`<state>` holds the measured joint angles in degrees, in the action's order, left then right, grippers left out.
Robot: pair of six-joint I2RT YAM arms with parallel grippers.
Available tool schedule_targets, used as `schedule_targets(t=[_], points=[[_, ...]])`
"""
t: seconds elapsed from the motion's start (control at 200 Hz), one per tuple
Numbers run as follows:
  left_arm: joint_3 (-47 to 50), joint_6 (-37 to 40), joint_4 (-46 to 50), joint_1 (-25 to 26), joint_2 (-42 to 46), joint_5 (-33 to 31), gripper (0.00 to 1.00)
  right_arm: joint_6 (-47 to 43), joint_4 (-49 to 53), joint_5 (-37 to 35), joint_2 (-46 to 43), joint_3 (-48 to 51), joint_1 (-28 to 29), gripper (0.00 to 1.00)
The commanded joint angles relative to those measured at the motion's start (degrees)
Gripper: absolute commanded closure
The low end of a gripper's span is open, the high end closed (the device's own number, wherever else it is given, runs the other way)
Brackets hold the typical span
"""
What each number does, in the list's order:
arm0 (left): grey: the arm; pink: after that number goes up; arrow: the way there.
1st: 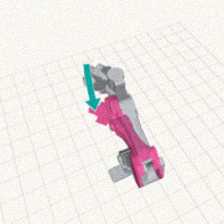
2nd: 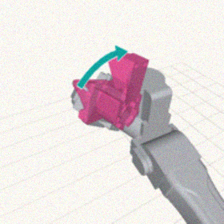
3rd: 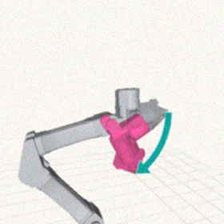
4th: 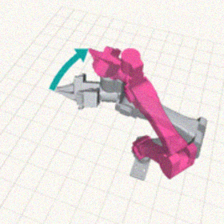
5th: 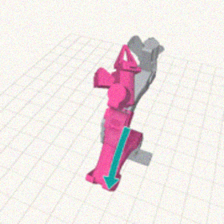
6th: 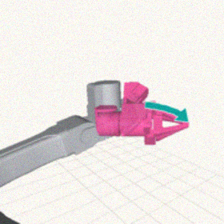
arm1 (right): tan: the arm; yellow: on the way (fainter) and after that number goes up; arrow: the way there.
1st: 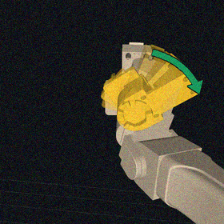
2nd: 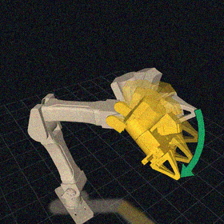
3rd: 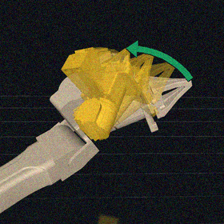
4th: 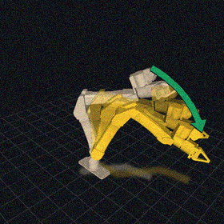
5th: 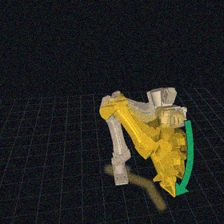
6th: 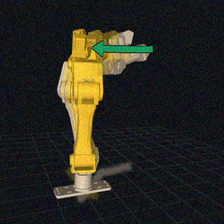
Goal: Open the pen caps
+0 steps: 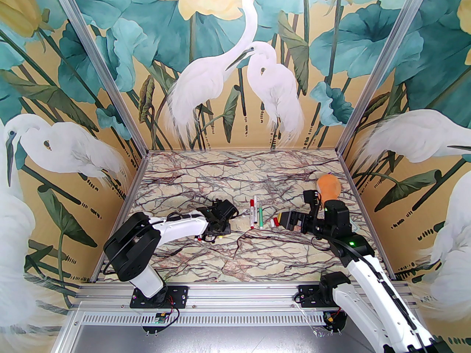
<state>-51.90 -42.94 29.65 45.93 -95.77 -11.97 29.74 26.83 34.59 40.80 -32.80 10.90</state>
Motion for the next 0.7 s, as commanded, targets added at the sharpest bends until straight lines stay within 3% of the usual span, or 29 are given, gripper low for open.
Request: schedule_targets(t=[0.0,0.475,0.695], points=[[-1.48,-1.10,1.68,0.64,-0.91,-1.86,0.90,-0.23,0.42,-0.42,-0.05,0.63,0.36,0.01],[-2.93,-1.10,5.44,1.79,-1.06,-3.73,0.74,-0.36,0.85,-1.04,0.49,0.37,0.29,0.01],[-4.36,-0.41,8.64,1.86,0.06,-5.13,0.72,-0.54,1.12,-1.03,1.13,-0.15,0.35,0.01]])
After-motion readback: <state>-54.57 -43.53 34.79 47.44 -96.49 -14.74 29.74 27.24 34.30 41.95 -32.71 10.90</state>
